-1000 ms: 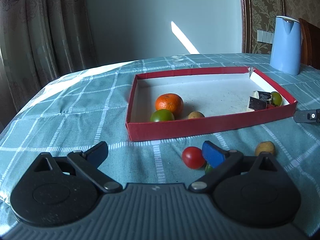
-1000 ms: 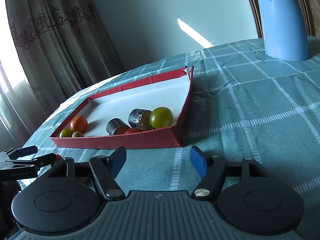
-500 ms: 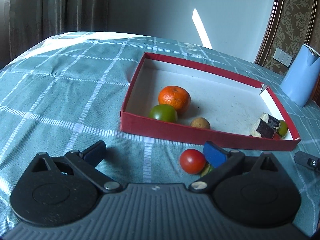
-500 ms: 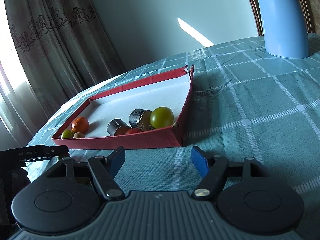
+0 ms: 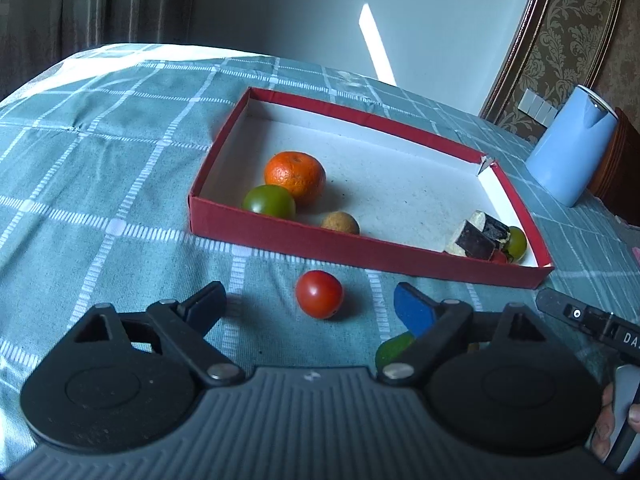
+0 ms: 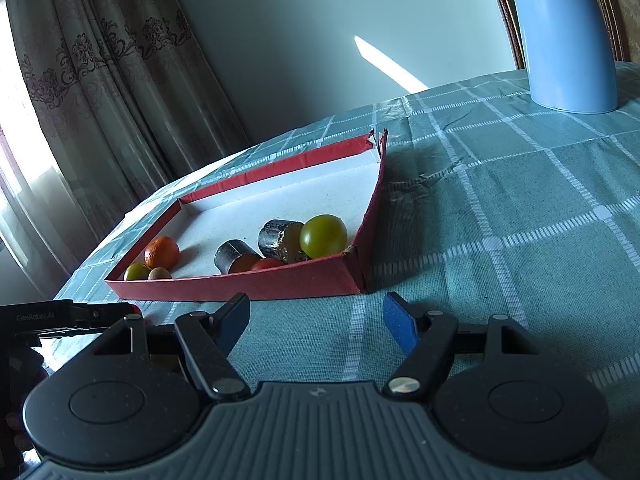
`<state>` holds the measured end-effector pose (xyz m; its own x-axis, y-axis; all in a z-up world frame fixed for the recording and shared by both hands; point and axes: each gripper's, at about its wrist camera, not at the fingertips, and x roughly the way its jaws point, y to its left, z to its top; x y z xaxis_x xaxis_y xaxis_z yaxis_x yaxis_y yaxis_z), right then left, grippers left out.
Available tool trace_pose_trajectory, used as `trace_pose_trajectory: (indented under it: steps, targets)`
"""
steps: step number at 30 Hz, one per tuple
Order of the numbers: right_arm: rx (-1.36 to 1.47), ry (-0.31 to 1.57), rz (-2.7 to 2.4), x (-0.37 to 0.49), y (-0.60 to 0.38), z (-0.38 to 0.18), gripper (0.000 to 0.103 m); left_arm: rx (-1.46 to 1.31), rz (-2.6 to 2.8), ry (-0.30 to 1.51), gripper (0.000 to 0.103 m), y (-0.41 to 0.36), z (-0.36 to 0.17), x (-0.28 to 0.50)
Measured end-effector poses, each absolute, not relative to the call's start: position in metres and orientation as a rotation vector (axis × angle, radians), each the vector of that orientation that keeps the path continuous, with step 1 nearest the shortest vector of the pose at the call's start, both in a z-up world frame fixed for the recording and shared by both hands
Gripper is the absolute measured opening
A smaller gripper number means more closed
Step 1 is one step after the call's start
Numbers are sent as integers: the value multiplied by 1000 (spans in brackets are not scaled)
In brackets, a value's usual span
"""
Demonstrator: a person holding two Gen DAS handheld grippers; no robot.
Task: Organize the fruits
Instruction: 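Move the left gripper to the red tomato and close on it, then carry the red tomato into the tray with the left gripper and release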
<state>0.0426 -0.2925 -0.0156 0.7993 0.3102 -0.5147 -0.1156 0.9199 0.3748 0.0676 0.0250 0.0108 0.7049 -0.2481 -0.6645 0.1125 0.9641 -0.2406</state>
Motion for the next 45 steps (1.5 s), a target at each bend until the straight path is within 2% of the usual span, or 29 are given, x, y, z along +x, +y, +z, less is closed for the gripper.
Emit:
trace_pose_trajectory:
  steps: [1,5,8,11,14,15,16,21,35,45]
  targets:
    - [337,605,233,43,-293,-16,73,-170,-185,750,81,24,11,68]
    - [336,604,233,43,-293,-16,73,-103,-166,733,79,18,8,66]
    - [335,604,233,43,-293,-16,73,-32,-137,705,71,9,5,62]
    - [335,604,233,43,-293,-16,73,20,-123,683,58,3,2,60]
    - [336,604,233,43,-293,-16,73,6,-144,670,40,4,3,58]
    - [335,604,233,43,-293,-16,73,-7,-160,669,29,4,5,58]
    - [334,603,232,43,-293,-16,74,-14,-166,668,24,4,6,57]
    - [308,593,210,39,-290,-13,81,40,-99,650,24,-6,6,54]
    - [172,562,212,12,-262,-7,81,75,-30,512,23,-21,41,59]
    - [235,585,215,16,-271,-11,81,93,-3,493,23,-39,43,94]
